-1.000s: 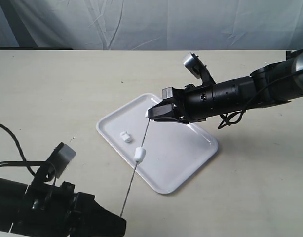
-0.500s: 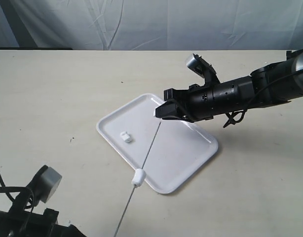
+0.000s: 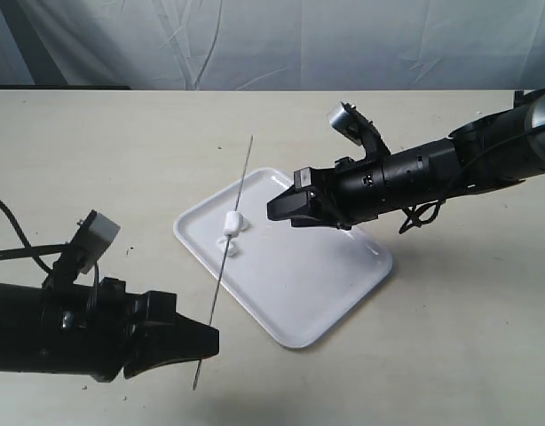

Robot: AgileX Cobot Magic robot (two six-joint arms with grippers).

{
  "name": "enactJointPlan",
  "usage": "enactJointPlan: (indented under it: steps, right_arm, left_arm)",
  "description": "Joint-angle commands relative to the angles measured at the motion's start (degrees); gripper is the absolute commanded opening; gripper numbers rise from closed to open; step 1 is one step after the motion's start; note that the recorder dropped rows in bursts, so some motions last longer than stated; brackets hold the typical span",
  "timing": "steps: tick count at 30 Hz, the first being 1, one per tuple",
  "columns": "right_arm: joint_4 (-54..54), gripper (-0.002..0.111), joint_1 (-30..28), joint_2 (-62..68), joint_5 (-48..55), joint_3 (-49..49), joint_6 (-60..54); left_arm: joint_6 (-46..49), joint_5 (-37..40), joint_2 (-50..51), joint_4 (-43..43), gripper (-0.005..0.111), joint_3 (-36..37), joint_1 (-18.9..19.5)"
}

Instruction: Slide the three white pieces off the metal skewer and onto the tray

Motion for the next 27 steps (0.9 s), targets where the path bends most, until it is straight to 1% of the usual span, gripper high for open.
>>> enactJointPlan:
  steps: [1, 7, 11, 14, 15, 19, 20, 21, 25, 27]
  right_arm:
    - [3.1, 0.050, -0.1, -0.5, 6.6, -0.2, -0.1]
    - [3.8, 0.050, -0.1, -0.5, 15.4, -0.2, -0.1]
    - [3.8, 0.050, -0.1, -0.5, 14.9, -0.2, -0.1]
    - [3.2, 0.050, -0.1, -0.5, 13.4, -0.2, 0.3]
    - [2.5, 0.048, -0.1, -0.5, 12.9, -0.2, 1.1]
    - [0.5, 0.034, -0.1, -0.5, 11.3, -0.2, 1.2]
    - [-0.8, 0.032, -0.1, -0.5, 11.6, -0.2, 1.2]
    - [-0.9, 0.032, -0.1, -0.5, 11.6, -0.2, 1.2]
    - [-0.7, 0.046, -0.1, -0.5, 12.3, -0.2, 1.2]
    - [-0.5, 0.046, -0.1, -0.5, 13.0, -0.2, 1.2]
  left_arm:
    - [-1.3, -1.7, -0.3, 0.0, 0.000, -0.8, -0.1]
    - [-1.4, -0.7, -0.3, 0.0, 0.000, -0.8, -0.1]
    - [-1.6, -0.9, 1.3, 0.0, 0.000, -1.3, -0.1]
    - [-1.4, -0.2, 4.3, 0.0, 0.000, -3.2, -0.1]
    - [-1.4, 0.4, 5.6, 0.0, 0.000, -4.0, -0.1]
    - [-0.8, 0.5, 8.1, 0.0, 0.000, -6.2, -0.1]
    - [-0.8, 0.3, 8.6, 0.0, 0.000, -6.5, -0.1]
    - [-0.8, 0.2, 8.7, 0.0, 0.000, -6.7, -0.1]
    - [-0.8, 0.0, 8.7, 0.0, 0.000, -6.7, -0.1]
    - [-0.8, 0.0, 8.7, 0.0, 0.000, -6.7, -0.1]
